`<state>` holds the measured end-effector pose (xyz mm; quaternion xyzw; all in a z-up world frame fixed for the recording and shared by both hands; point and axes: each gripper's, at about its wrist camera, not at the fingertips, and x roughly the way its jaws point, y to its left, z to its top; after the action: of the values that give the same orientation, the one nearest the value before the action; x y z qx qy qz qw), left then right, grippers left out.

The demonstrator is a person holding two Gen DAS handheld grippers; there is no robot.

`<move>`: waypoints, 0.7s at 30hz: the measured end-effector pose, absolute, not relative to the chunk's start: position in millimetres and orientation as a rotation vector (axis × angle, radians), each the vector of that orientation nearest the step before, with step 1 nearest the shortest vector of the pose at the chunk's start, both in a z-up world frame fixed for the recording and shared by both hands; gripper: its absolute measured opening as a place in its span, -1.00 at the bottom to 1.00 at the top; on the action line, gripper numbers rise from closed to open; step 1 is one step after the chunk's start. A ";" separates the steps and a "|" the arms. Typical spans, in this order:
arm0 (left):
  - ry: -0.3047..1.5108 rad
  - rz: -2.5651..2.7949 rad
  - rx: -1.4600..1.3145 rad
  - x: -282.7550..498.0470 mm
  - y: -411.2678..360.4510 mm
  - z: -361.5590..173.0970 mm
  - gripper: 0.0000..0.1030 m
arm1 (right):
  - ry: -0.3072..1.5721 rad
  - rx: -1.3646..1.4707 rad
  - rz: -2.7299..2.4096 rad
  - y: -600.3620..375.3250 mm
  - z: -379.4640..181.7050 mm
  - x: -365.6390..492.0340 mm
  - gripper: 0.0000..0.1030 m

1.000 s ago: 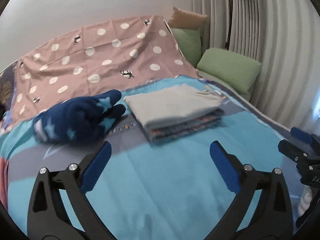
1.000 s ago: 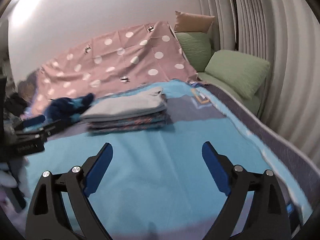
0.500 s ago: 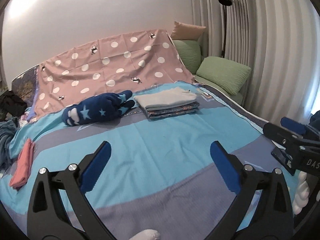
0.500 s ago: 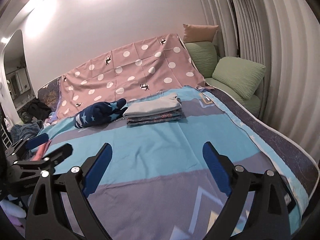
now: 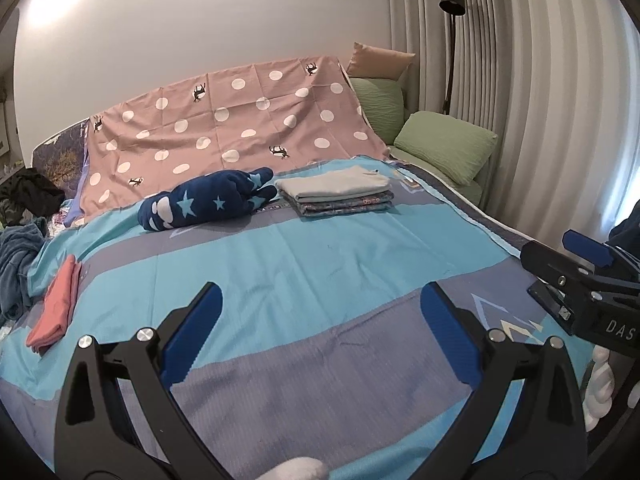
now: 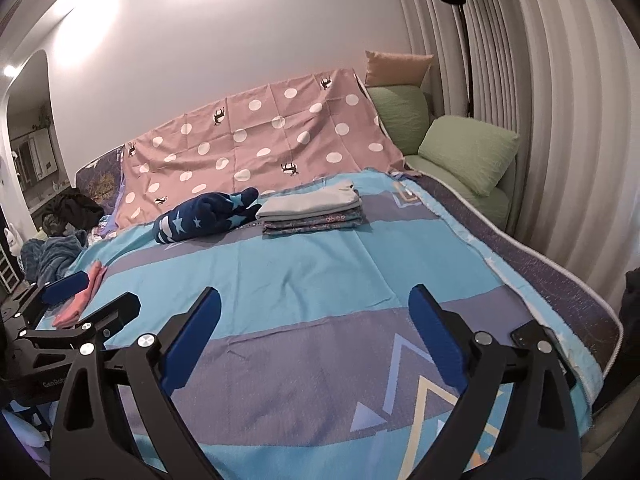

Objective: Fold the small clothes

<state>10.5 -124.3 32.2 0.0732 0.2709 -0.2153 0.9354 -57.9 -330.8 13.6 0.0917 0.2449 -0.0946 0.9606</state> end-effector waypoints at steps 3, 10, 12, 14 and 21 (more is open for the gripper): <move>0.559 -0.442 0.138 8.6 -118.9 30.6 0.96 | 0.493 0.170 -0.189 -323.9 14.4 -63.0 0.86; 0.547 -0.399 0.158 -0.6 -114.0 26.9 0.96 | 0.499 0.125 -0.207 -313.5 11.8 -64.3 0.86; 0.544 -0.398 0.160 -3.2 -113.3 26.2 0.96 | 0.506 0.124 -0.203 -312.1 9.8 -64.6 0.86; 0.544 -0.399 0.155 -4.8 -113.3 26.7 0.96 | 0.514 0.126 -0.200 -311.6 8.4 -63.8 0.86; 0.558 -0.396 0.148 -4.1 -112.4 23.9 0.96 | 0.515 0.122 -0.209 -312.1 6.6 -64.5 0.86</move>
<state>-4.1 -112.4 23.9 0.0723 0.2733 -0.1941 0.9394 -64.5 -312.1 6.6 0.0600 0.2540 -0.1029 0.9598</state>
